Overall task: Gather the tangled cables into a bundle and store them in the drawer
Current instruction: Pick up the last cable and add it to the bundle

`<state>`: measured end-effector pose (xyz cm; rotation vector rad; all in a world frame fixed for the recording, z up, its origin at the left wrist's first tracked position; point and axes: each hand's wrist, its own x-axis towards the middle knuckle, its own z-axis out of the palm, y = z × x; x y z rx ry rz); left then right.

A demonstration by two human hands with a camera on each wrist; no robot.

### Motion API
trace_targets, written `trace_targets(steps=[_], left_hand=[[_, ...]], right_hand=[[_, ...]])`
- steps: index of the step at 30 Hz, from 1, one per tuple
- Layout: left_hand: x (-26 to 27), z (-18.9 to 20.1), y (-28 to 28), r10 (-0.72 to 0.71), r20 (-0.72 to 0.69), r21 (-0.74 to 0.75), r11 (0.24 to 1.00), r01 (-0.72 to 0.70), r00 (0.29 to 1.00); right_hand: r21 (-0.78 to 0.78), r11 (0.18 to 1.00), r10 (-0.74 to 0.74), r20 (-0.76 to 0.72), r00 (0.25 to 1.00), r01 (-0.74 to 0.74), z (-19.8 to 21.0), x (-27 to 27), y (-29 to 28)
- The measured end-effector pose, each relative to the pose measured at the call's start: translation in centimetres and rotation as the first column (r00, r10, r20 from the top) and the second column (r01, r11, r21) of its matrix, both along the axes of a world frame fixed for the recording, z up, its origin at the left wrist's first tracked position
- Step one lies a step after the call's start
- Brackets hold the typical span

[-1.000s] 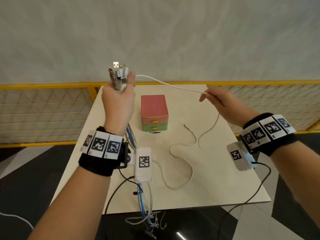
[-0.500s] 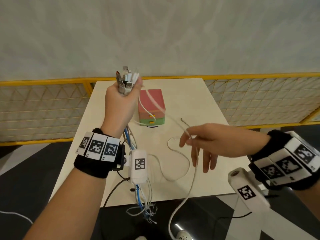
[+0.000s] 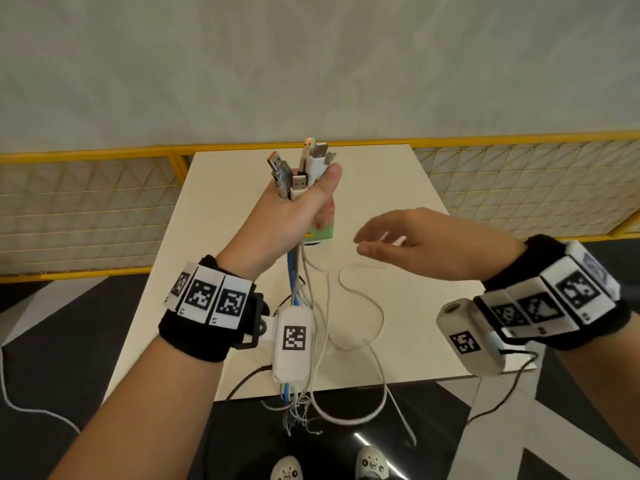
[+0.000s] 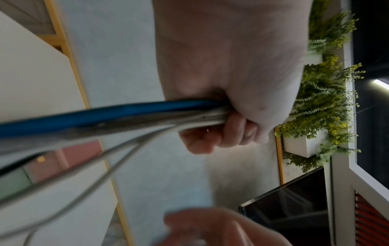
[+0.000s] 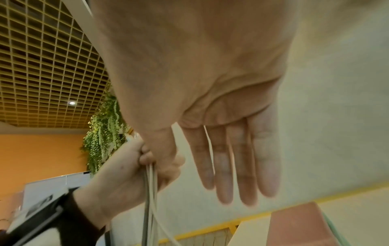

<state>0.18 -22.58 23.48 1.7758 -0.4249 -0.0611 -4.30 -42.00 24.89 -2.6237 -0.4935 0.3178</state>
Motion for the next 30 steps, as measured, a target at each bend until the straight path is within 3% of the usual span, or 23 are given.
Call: trace_targets(steps=[2, 6, 10, 15, 19, 23, 27, 30], left_hand=[[-0.4, 0.4, -0.2, -0.075, 0.065, 0.027, 0.997, 0.073, 0.995], [-0.7, 0.6, -0.9, -0.115, 0.030, 0.062, 0.992, 0.113, 0.993], [-0.4, 0.4, -1.4, -0.074, 0.080, 0.126, 0.990, 0.064, 0.994], [0.3, 0.0, -1.4, 0.003, 0.099, 0.037, 0.999, -0.007, 0.995], [1.4, -1.2, -1.2, 0.073, -0.025, -0.153, 0.985, -0.076, 0.997], [3.6, -2.2, -0.2, 0.229, -0.198, -0.198, 0.943, -0.267, 0.953], [5.0, -3.5, 0.3, 0.296, -0.301, -0.130, 0.929, -0.347, 0.907], [5.7, -4.7, 0.1, 0.305, -0.315, -0.063, 0.938, -0.341, 0.898]], right_hand=[[0.061, 0.997, 0.048, 0.010, 0.999, -0.048, -0.7, 0.4, 1.0], [0.331, 0.928, 0.190, -0.026, 0.981, -0.171, -2.3, 1.0, 3.4], [0.516, 0.849, 0.188, -0.094, 0.978, -0.114, -4.8, 1.5, 5.0], [0.372, 0.899, 0.311, -0.168, 0.935, -0.232, -9.3, 2.5, 5.2], [0.179, 0.948, 0.311, -0.364, 0.878, -0.262, -12.8, 4.3, 3.4], [-0.049, 0.983, 0.117, -0.571, 0.813, -0.177, -16.0, 6.9, -0.4], [-0.151, 0.977, -0.187, -0.299, 0.936, 0.148, -19.0, 10.8, -4.2], [-0.161, 0.897, -0.435, -0.172, 0.884, 0.411, -21.1, 12.8, -5.6]])
